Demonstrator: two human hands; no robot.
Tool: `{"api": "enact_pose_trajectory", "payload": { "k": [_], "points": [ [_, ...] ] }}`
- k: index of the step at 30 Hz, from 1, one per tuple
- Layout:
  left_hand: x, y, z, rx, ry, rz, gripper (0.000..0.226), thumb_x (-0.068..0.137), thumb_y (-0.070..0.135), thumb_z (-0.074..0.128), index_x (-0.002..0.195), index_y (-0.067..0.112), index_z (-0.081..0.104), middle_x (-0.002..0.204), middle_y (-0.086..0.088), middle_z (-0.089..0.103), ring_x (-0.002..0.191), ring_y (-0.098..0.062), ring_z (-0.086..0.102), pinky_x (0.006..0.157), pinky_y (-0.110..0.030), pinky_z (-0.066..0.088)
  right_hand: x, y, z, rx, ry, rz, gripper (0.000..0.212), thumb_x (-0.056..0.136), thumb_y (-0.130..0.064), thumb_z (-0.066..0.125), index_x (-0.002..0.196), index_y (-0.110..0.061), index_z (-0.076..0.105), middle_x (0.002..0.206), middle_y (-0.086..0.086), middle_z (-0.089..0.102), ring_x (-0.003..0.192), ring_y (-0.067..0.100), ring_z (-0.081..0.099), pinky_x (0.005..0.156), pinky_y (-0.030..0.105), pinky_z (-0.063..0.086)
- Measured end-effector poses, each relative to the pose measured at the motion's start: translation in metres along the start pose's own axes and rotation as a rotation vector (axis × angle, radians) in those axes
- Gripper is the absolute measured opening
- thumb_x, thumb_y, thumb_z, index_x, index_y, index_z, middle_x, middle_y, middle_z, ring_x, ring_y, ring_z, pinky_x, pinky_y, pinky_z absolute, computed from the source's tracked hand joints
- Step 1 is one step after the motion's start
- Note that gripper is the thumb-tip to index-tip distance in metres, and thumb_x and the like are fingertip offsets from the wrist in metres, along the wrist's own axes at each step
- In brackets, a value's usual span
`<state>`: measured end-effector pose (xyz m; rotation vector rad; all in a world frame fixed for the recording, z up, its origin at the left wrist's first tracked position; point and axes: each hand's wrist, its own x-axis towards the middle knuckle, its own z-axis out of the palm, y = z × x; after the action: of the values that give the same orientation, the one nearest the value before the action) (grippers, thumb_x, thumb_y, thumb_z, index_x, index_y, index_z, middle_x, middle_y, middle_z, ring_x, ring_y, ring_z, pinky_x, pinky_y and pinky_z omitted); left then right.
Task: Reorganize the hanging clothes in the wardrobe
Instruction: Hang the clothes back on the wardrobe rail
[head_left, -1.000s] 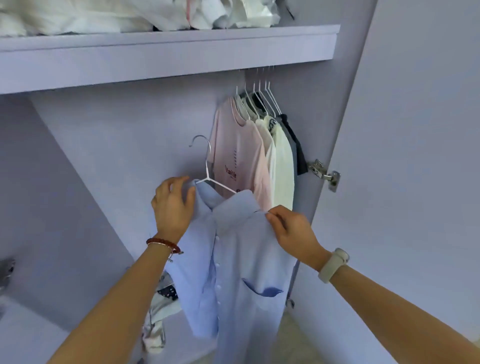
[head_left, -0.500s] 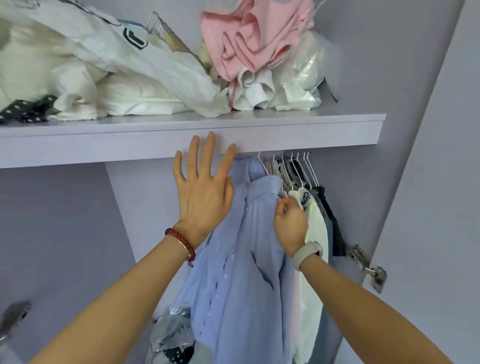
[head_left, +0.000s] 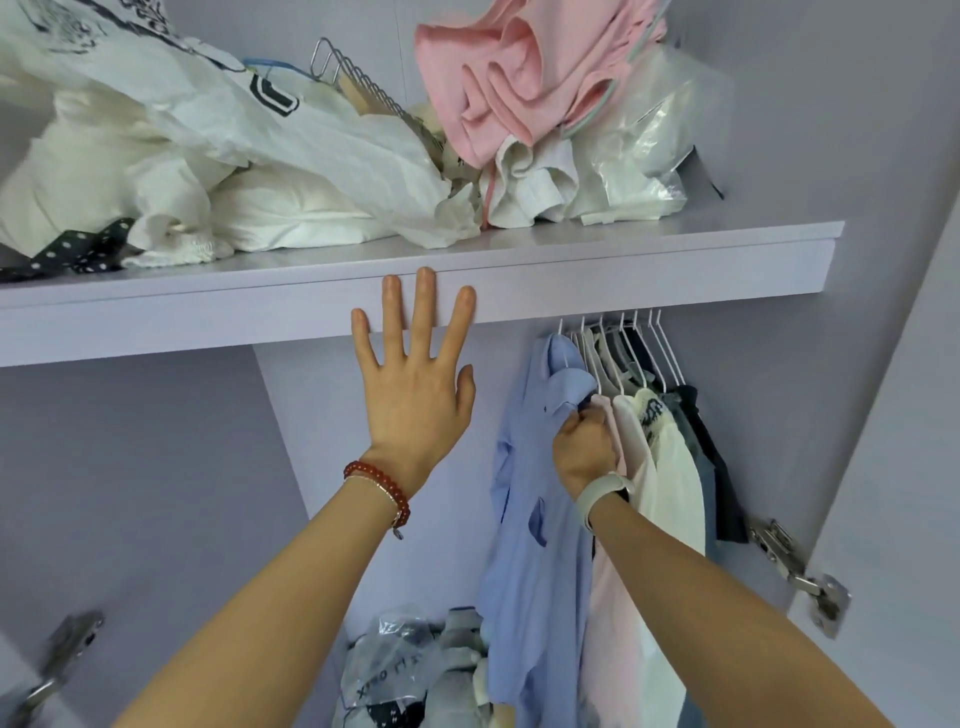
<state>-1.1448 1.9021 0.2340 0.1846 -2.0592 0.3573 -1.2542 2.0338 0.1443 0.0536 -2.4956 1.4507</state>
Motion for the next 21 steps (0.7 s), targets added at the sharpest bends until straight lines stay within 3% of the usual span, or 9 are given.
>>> {"api": "enact_pose_trajectory", "payload": {
  "k": [4, 6, 11, 14, 17, 21],
  "points": [
    [-0.004, 0.002, -0.006, -0.069, -0.009, -0.003, 0.073, 0.082, 0.028, 0.060, 0.145, 0.019, 0.024, 0.151, -0.018, 0.021, 0.138, -0.043, 0.016, 0.108, -0.058, 0.007, -0.018, 0.006, -0.015, -0.054, -0.018, -0.208, 0.039, 0.094, -0.011, 0.038, 0.131, 0.002, 0.039, 0.138, 0.019, 0.039, 0.129, 0.032, 0.035, 0.102, 0.034, 0.029],
    [-0.016, 0.006, -0.007, -0.139, -0.020, -0.016, 0.071, 0.081, 0.024, 0.060, 0.144, 0.019, 0.028, 0.151, -0.017, 0.022, 0.139, -0.041, 0.016, 0.108, -0.058, 0.008, -0.036, 0.015, -0.029, -0.072, -0.031, -0.319, 0.045, 0.094, -0.010, 0.040, 0.137, -0.001, 0.033, 0.144, 0.015, 0.032, 0.137, 0.027, 0.023, 0.107, 0.032, 0.025],
    [-0.082, 0.029, -0.005, -0.325, -0.179, -0.057, 0.060, 0.084, 0.025, 0.054, 0.141, 0.016, 0.036, 0.149, -0.019, 0.027, 0.137, -0.042, 0.021, 0.106, -0.064, 0.011, -0.087, 0.055, -0.076, -0.370, 0.010, -0.438, 0.049, 0.092, -0.014, 0.044, 0.139, -0.004, 0.032, 0.143, 0.018, 0.036, 0.131, 0.033, 0.032, 0.107, 0.041, 0.029],
    [-0.131, 0.057, -0.006, -0.441, -0.295, -0.021, 0.058, 0.082, 0.026, 0.051, 0.137, 0.013, 0.042, 0.144, -0.020, 0.035, 0.133, -0.043, 0.029, 0.103, -0.066, 0.016, -0.132, 0.096, -0.105, -0.491, -0.001, -0.351, 0.048, 0.094, -0.019, 0.043, 0.139, -0.006, 0.032, 0.145, 0.018, 0.034, 0.135, 0.033, 0.029, 0.112, 0.047, 0.023],
    [-0.186, 0.097, -0.014, -0.582, -0.416, 0.079, 0.053, 0.080, 0.024, 0.055, 0.131, 0.008, 0.051, 0.137, -0.021, 0.045, 0.127, -0.043, 0.040, 0.099, -0.067, 0.023, -0.195, 0.147, -0.134, -0.554, 0.001, -0.224, 0.046, 0.095, -0.023, 0.038, 0.138, -0.005, 0.036, 0.142, 0.019, 0.038, 0.133, 0.035, 0.032, 0.109, 0.052, 0.026],
    [-0.255, 0.165, -0.041, -0.752, -0.716, 0.223, 0.050, 0.083, 0.021, 0.064, 0.130, 0.010, 0.052, 0.138, -0.016, 0.046, 0.130, -0.036, 0.039, 0.103, -0.057, 0.028, -0.290, 0.211, -0.178, -0.649, 0.000, 0.057, 0.047, 0.097, -0.027, 0.036, 0.141, -0.013, 0.032, 0.148, 0.009, 0.031, 0.139, 0.025, 0.022, 0.115, 0.042, 0.015]
  ]
}}
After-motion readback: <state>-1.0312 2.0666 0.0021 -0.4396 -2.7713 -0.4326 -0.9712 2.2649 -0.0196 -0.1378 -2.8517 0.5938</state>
